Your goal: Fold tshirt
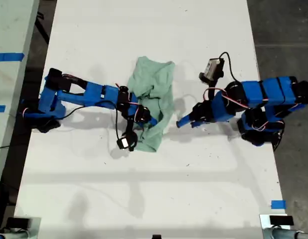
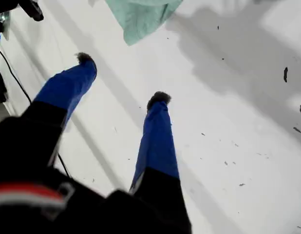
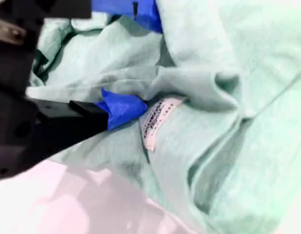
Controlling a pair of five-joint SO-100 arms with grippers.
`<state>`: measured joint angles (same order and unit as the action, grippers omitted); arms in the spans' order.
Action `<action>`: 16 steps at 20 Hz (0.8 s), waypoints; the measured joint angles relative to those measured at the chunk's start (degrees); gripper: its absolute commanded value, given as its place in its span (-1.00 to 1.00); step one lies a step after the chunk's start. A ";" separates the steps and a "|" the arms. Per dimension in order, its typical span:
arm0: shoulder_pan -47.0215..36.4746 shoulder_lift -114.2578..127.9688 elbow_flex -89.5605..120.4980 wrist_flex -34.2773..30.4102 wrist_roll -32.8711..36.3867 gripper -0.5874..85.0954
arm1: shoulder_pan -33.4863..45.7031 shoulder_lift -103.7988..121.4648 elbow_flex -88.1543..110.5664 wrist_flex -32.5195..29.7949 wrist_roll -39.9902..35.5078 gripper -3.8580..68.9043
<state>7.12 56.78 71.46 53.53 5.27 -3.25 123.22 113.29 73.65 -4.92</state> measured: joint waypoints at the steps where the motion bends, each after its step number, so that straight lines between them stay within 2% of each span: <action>1: 0.00 1.05 -0.09 3.96 -0.53 -0.32 | -0.09 0.70 0.70 -0.26 0.18 -0.30; 4: 0.00 9.05 1.41 16.79 -1.67 -0.29 | -0.09 2.99 1.67 -0.62 0.35 -0.31; 7: 0.00 25.84 8.70 24.52 -1.76 -0.31 | -0.09 5.63 3.60 -0.62 0.53 -0.32; 13: 2.99 70.75 46.49 23.99 -7.21 -0.37 | -1.23 14.41 10.72 2.64 1.41 -0.14; 16: 6.59 82.62 60.82 24.17 -13.62 -0.36 | -1.49 19.34 16.17 4.57 2.37 -0.10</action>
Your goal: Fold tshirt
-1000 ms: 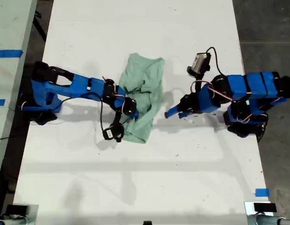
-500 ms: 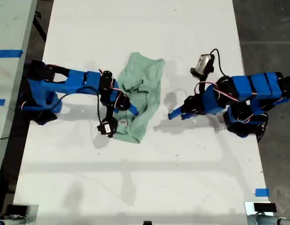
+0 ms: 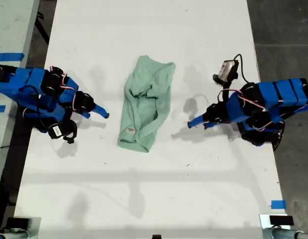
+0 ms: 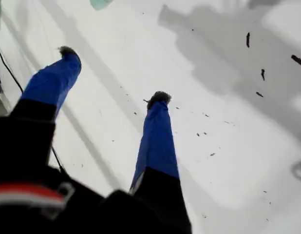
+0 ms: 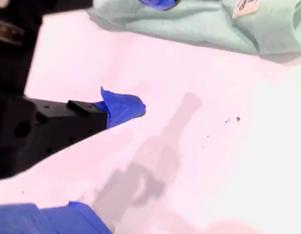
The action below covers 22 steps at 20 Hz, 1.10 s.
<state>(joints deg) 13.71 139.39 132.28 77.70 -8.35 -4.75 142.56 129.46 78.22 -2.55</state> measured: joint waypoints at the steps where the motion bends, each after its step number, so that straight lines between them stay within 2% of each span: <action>1: 0.53 1.93 3.43 0.00 -1.58 -0.36 | 0.00 2.11 2.37 0.44 0.18 -0.09; 4: 2.46 7.47 10.11 0.09 -4.75 -0.37 | 0.00 9.23 8.70 0.79 1.67 -0.09; 9: 2.55 16.52 14.94 1.23 -5.36 -0.39 | -0.53 17.58 12.66 2.99 4.31 -0.10; 11: 2.55 16.08 14.94 1.41 -5.27 -0.37 | -0.70 16.96 12.66 2.90 4.31 -0.09; 12: 2.55 13.36 13.89 0.88 -4.66 -0.34 | -0.70 14.77 12.39 0.97 3.87 -0.07; 14: 1.85 1.93 5.27 -1.85 -0.62 -0.32 | -0.70 3.25 6.86 -4.48 1.67 -0.03; 17: 1.67 -24.26 -18.11 -3.34 7.12 -0.31 | -0.70 -22.68 -12.92 -5.71 -1.93 -0.01; 19: 1.67 -40.96 -33.66 -3.69 10.46 -0.30 | -1.05 -40.87 -29.36 -4.48 -3.78 0.02; 22: 1.67 -55.11 -44.38 -4.57 11.07 -0.28 | -2.20 -64.51 -54.14 1.93 -5.54 0.03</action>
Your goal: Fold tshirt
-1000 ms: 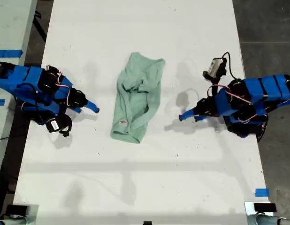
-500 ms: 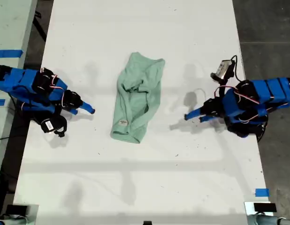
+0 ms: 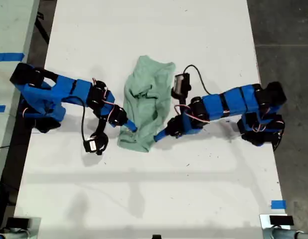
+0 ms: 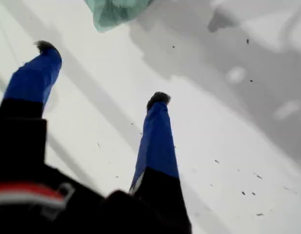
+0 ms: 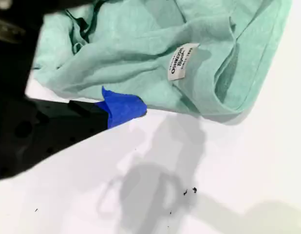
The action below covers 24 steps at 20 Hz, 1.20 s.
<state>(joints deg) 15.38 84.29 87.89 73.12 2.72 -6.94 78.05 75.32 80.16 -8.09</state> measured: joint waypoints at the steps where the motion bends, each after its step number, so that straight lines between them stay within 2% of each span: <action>1: 0.00 -2.29 -0.88 -0.79 0.00 -0.28 | -0.18 -5.80 -6.59 1.58 -0.35 0.03; 6: 0.00 -9.67 -1.49 -2.29 -1.76 -0.26 | -0.35 -19.69 -18.98 2.72 -0.88 0.03; 13: -0.09 -15.64 4.75 -10.90 -6.50 -0.48 | 3.08 -32.34 -25.93 -5.71 -2.20 0.00; 15: -0.09 -16.96 4.75 -12.13 -7.38 -0.63 | 3.78 -34.19 -27.25 -8.44 -2.20 -0.17; 16: -0.09 -17.67 4.66 -12.92 -7.73 -0.74 | 4.04 -34.89 -28.04 -9.49 -2.20 -0.38; 17: -0.09 -18.11 4.48 -14.06 -8.53 -0.89 | 4.22 -35.68 -28.48 -10.55 -2.20 -0.72; 18: -0.09 -18.98 3.87 -14.33 -9.76 -0.98 | 4.31 -36.83 -28.48 -12.22 -2.20 -0.94; 24: 0.79 -18.98 2.46 -15.56 -12.22 -0.98 | 4.57 -37.79 -28.65 -13.10 -1.58 -0.94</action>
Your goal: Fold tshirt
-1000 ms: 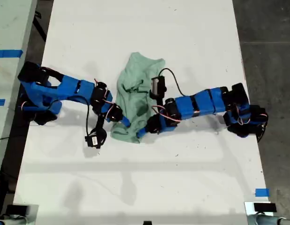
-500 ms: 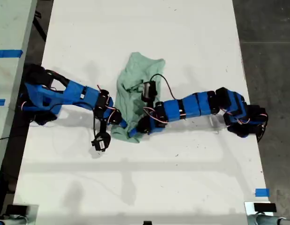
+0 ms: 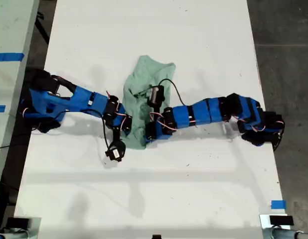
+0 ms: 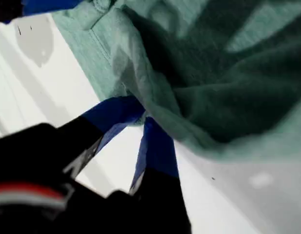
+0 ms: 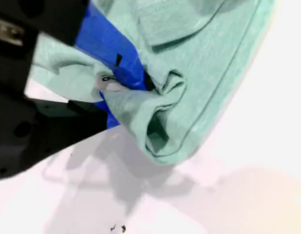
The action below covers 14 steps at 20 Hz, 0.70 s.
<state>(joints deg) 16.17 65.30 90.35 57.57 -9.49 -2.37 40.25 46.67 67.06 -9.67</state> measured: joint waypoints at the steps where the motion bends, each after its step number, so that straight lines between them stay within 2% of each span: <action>1: 0.44 0.00 -0.97 0.70 0.00 -0.98 | -0.35 0.26 0.00 0.00 0.00 -0.94; 3: 1.49 0.18 -3.87 2.99 0.00 -0.98 | -1.41 1.76 0.09 0.35 -0.26 -0.94; 5: 3.52 -0.35 -9.32 8.79 -1.58 -0.98 | -2.81 4.66 1.49 2.99 -0.53 -0.94; 7: 7.73 -1.76 -16.35 16.35 -4.57 -0.98 | -6.24 7.65 2.90 7.38 -0.44 -0.94; 9: 12.30 -5.89 -25.66 19.07 -5.45 -0.98 | -12.04 11.51 3.43 8.88 1.49 -0.94; 12: 18.63 -13.10 -40.34 20.13 -5.27 -0.98 | -19.07 15.82 3.43 9.40 4.22 -0.94; 14: 19.25 -13.89 -43.95 18.28 -2.55 -0.98 | -21.09 16.61 3.43 9.93 4.13 -0.94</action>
<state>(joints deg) 35.42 51.42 46.41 75.85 -12.04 -23.47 56.87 50.10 76.99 -5.54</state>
